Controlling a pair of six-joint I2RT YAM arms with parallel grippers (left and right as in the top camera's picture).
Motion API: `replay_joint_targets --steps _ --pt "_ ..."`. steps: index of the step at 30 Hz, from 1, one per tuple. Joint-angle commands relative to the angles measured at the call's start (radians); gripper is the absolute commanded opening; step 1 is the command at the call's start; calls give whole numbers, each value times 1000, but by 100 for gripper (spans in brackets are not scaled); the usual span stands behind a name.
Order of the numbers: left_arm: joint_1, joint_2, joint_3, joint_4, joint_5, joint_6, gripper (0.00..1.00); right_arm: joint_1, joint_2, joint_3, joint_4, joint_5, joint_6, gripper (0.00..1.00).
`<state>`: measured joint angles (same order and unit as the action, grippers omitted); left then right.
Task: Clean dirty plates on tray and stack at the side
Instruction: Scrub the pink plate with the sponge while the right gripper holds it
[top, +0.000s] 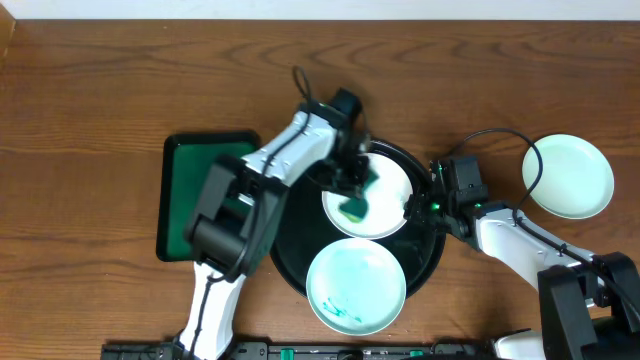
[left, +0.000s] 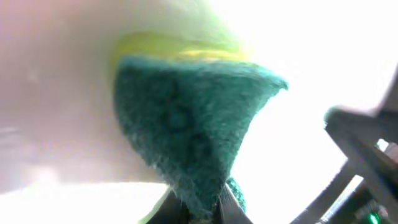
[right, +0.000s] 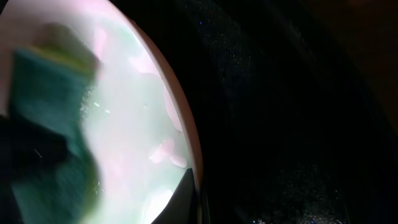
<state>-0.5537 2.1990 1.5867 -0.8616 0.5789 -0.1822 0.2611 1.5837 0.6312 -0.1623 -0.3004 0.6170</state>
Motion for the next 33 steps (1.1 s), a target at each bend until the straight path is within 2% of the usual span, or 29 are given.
replay_joint_targets --steps 1,5,9,14,18,24,30,33 --pt "-62 53 -37 23 204 50 7 -9 31 -42 -32 64 -20 1" --pt "-58 53 -37 86 267 32 7 -9 31 -42 -32 64 -20 1" --pt "-23 53 -37 180 252 -61 7 -9 31 -42 -37 63 -20 1" --pt "50 53 -37 265 91 -217 7 -9 31 -42 -48 59 -20 1" --pt "101 53 -37 264 -47 -271 7 -9 31 -42 -55 60 -20 1" --pt "141 53 -37 129 -262 -326 7 -9 31 -42 -60 60 -20 1" --pt "140 53 -37 -69 -594 -379 7 -9 31 -42 -59 60 -20 1" --pt "140 53 -37 -141 -682 -379 7 -9 31 -42 -58 60 -20 1"
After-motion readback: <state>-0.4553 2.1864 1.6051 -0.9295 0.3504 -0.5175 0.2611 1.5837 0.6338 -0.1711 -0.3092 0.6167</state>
